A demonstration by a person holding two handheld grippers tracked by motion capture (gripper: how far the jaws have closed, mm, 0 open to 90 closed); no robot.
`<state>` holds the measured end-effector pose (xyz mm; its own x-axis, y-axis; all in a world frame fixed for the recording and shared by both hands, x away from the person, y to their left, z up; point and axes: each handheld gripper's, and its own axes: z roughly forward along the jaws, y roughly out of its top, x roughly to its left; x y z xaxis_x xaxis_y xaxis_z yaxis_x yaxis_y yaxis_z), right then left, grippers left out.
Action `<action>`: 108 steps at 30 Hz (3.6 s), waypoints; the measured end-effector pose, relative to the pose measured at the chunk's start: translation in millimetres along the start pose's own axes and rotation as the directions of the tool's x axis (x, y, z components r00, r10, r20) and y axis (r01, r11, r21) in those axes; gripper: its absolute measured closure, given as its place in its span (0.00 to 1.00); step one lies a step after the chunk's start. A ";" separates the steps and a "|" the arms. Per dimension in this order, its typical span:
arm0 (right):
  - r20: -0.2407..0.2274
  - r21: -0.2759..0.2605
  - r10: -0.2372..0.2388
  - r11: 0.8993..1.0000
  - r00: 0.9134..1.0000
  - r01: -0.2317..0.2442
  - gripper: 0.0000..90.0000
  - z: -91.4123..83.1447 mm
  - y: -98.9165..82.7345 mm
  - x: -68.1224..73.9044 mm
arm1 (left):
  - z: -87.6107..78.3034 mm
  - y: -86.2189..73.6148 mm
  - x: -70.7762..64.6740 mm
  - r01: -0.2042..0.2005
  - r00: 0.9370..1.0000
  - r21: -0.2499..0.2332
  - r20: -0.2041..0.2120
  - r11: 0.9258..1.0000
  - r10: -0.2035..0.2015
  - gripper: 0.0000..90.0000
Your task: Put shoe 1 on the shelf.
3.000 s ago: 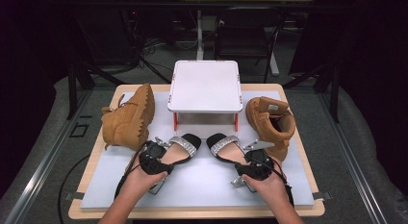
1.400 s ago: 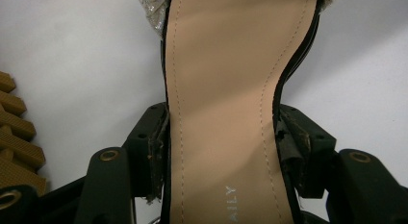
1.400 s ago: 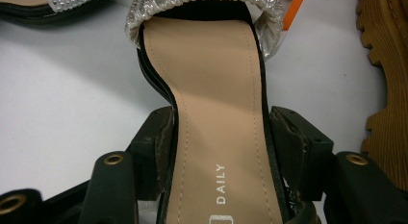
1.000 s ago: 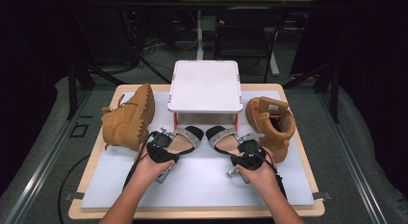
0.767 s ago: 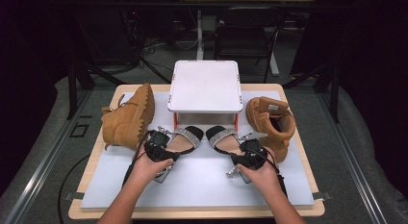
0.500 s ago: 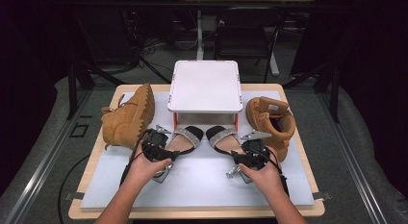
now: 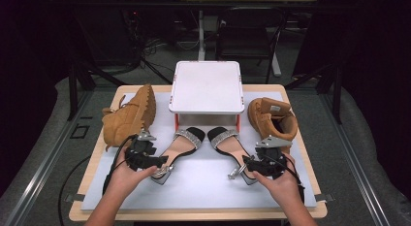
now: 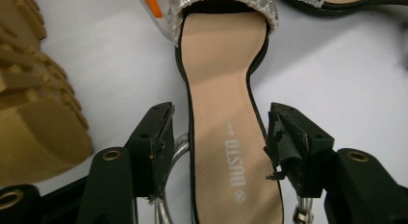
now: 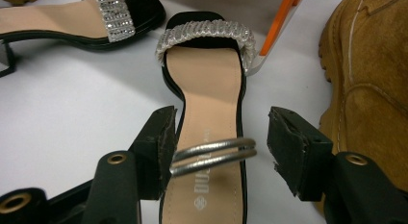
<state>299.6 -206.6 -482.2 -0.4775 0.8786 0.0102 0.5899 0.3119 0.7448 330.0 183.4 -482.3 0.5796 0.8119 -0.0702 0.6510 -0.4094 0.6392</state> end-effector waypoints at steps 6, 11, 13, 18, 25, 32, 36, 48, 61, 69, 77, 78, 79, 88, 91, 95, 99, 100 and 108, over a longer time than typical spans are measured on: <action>-0.016 -0.012 -0.004 1.000 1.000 0.004 0.51 -7.1 -10.3 -5.8 | -10.3 -15.0 7.2 0.023 1.000 -0.018 0.012 1.000 -0.023 0.46; -0.028 -0.020 0.010 1.000 1.000 -0.011 0.56 -10.4 -18.1 -9.2 | -15.0 -27.1 10.8 0.045 0.999 -0.018 0.027 0.999 -0.044 0.46; -0.031 -0.027 0.015 1.000 0.999 -0.016 0.57 -11.6 -20.8 -10.6 | -16.8 -31.4 12.2 0.037 0.999 -0.017 0.039 0.999 -0.036 0.47; -0.028 0.010 -0.014 1.000 1.000 0.014 0.56 -12.5 -27.0 -10.2 | -18.1 -41.9 13.7 0.051 0.997 -0.016 0.052 0.999 -0.050 0.51; -0.064 0.001 0.028 1.000 0.998 -0.027 0.57 -10.3 -38.4 -13.4 | -14.4 -56.5 17.1 0.080 0.995 -0.055 0.062 0.995 -0.076 0.55; -0.065 0.006 0.056 0.998 0.996 -0.056 0.54 -9.1 -41.8 -18.0 | -16.1 -60.7 17.3 0.065 0.997 -0.060 0.045 0.996 -0.062 0.53; -0.064 0.011 0.052 0.999 0.997 -0.051 0.43 -9.2 -42.5 -18.1 | -16.0 -62.9 16.6 0.051 0.998 -0.057 0.043 0.997 -0.049 0.43; -0.109 0.079 0.012 0.997 0.994 -0.004 0.36 -3.5 -45.9 -12.8 | -1.1 -68.8 7.5 -0.017 0.995 0.031 0.094 0.999 0.014 0.35; -0.115 0.142 -0.013 0.989 0.993 0.030 0.32 10.1 -54.4 -8.6 | 6.5 -67.7 4.0 -0.053 0.993 0.039 0.112 0.998 0.048 0.34; -0.112 0.146 -0.002 0.989 0.994 0.019 0.33 11.1 -56.6 -9.5 | 8.1 -85.8 3.5 -0.077 0.993 0.089 0.101 0.993 0.068 0.34; -0.108 0.143 -0.001 0.990 0.994 0.017 0.34 15.3 -56.4 -8.1 | 21.9 -71.9 -1.9 -0.108 0.989 0.045 0.104 0.993 0.103 0.34; -0.108 0.143 -0.001 0.990 0.994 0.017 0.34 15.3 -56.4 -8.1 | 21.9 -71.9 -1.9 -0.108 0.989 0.045 0.104 0.993 0.103 0.34; -0.109 0.148 -0.005 0.989 0.994 0.021 0.35 15.8 -56.3 -8.7 | 23.8 -70.2 -2.8 -0.116 0.989 0.041 0.092 0.992 0.112 0.34; -0.083 0.153 -0.010 0.988 0.996 0.023 0.44 15.7 -54.9 -3.3 | 23.8 -64.7 -3.3 -0.107 0.993 0.035 0.055 0.994 0.105 0.45; -0.068 0.156 -0.008 0.988 0.998 0.019 0.44 15.4 -54.3 -0.4 | 23.7 -62.6 -5.3 -0.108 0.993 0.046 0.048 0.993 0.106 0.45; -0.050 0.165 0.001 0.986 0.999 0.008 0.44 16.5 -52.3 6.0 | 25.5 -58.4 -10.7 -0.094 0.995 0.053 0.033 0.994 0.092 0.45; -0.043 0.170 0.003 0.985 0.999 0.005 0.44 16.6 -51.8 7.9 | 25.4 -53.8 -13.7 -0.073 0.997 0.046 0.039 0.996 0.071 0.45; -0.043 0.170 0.003 0.985 0.999 0.005 0.44 16.6 -51.8 7.9 | 25.4 -53.8 -13.7 -0.073 0.997 0.046 0.039 0.996 0.071 0.45; -0.032 0.166 0.004 0.986 0.999 0.001 0.44 17.1 -52.3 12.1 | 29.2 -50.4 -21.7 -0.046 0.999 0.050 0.030 0.998 0.045 0.45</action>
<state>274.1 -206.1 -532.4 -0.4957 0.8678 0.0352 0.6894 0.3685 0.6237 298.9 174.2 -535.4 0.6226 0.7799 -0.0645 0.6472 -0.4669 0.6026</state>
